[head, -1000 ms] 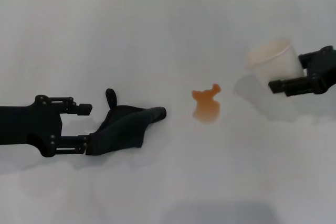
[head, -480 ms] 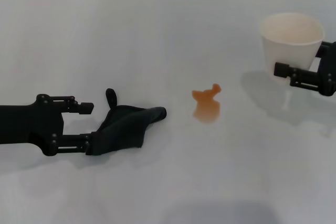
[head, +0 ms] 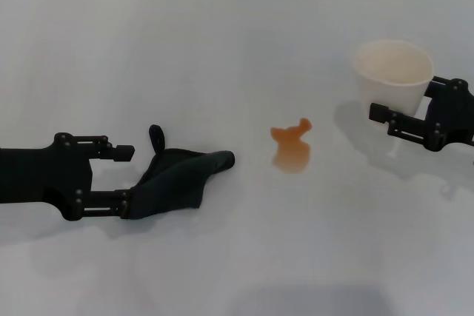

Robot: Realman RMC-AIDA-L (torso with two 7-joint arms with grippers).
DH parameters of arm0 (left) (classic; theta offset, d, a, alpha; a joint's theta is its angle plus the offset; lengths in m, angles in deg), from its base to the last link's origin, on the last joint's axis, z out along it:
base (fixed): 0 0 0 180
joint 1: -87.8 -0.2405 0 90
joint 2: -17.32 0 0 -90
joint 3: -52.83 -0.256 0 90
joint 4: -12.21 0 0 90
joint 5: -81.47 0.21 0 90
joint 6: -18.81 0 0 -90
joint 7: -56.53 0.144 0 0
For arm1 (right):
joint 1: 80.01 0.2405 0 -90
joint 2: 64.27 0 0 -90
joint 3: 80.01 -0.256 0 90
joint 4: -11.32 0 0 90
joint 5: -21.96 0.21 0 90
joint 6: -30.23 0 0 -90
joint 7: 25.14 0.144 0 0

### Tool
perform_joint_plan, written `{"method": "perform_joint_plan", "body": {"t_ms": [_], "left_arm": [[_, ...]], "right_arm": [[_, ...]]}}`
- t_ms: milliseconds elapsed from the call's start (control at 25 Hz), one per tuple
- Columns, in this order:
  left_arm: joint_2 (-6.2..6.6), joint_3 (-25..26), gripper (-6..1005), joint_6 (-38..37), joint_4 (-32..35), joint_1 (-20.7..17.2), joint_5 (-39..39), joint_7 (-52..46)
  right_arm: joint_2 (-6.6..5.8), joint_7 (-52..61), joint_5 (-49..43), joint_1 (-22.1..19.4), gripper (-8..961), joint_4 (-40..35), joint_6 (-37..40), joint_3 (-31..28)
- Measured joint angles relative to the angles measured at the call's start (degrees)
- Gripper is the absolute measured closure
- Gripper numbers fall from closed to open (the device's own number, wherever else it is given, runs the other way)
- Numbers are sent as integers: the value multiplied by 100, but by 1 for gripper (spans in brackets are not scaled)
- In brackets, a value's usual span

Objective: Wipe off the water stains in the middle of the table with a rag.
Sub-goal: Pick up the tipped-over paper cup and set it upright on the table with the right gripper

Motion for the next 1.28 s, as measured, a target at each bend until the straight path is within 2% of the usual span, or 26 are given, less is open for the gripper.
{"method": "perform_joint_plan", "body": {"t_ms": [280,600,1280], "left_arm": [[-12,-5,299,61,-2,-18,27,109],[-94,-40,299,165,-133,-7,212,245],[-97,-98,300,226,-167,25,233,256]], "right_arm": [[23,-967,128,132,337,672,-441,19],[35,-1896,140,256,332,1368,-1179,41],[20,-2431,386,216,322,1597,-1525,47]]}}
